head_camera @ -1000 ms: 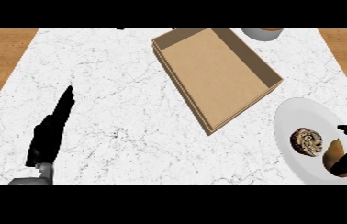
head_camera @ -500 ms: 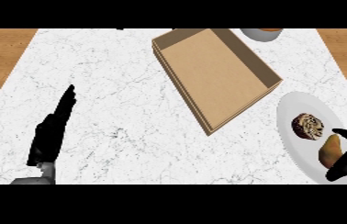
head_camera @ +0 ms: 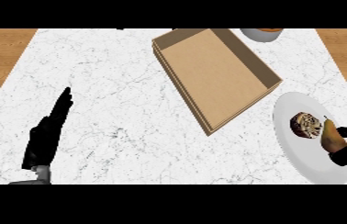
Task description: Pick the pear from the plate and place it in the cardboard box
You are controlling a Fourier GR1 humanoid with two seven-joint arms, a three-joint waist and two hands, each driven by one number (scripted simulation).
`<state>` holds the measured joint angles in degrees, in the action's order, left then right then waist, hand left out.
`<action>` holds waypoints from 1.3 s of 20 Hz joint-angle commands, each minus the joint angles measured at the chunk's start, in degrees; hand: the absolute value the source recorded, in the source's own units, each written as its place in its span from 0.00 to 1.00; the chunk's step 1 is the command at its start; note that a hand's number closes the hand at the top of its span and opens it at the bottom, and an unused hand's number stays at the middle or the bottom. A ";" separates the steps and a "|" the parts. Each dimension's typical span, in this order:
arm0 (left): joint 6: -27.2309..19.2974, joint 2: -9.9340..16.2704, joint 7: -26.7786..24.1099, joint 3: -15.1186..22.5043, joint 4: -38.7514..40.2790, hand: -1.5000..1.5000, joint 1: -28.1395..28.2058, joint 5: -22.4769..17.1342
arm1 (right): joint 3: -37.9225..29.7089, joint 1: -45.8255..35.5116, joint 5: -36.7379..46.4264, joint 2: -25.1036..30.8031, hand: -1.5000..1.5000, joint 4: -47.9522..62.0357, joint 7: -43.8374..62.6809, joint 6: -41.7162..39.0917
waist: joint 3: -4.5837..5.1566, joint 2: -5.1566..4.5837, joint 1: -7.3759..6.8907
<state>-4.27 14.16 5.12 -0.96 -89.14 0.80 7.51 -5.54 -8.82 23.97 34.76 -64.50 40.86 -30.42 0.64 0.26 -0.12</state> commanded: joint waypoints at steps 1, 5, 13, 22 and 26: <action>-1.75 -2.41 5.92 2.15 -3.39 0.50 -2.56 2.19 | 1.76 -0.83 4.14 -0.07 1.00 -0.16 -2.83 2.17 | -0.66 -0.24 -0.01; 0.08 -0.71 1.91 0.75 -1.38 0.50 -0.53 1.40 | 4.20 -2.13 9.44 1.87 1.00 -1.03 -14.32 9.32 | -0.74 -0.35 -0.48; -1.28 -2.57 -0.33 1.49 0.65 0.50 -0.19 2.52 | 9.10 -8.36 20.31 2.62 1.00 -0.67 -33.15 27.28 | -0.74 -0.55 -0.94; 1.46 -0.63 -2.12 -0.74 -1.14 0.50 3.57 1.08 | 4.40 -9.98 16.22 0.70 1.00 -9.45 -36.44 28.78 | -0.61 -0.06 0.11; -0.40 -2.35 0.86 0.13 -2.11 0.50 1.50 1.93 | -0.71 -14.48 5.26 -1.96 1.00 -13.71 -42.41 27.30 | -0.65 0.19 0.34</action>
<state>-4.67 12.00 5.32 -0.82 -90.00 1.75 9.64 -3.19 -20.51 36.24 34.40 -73.34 1.76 -1.28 -0.03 0.17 0.09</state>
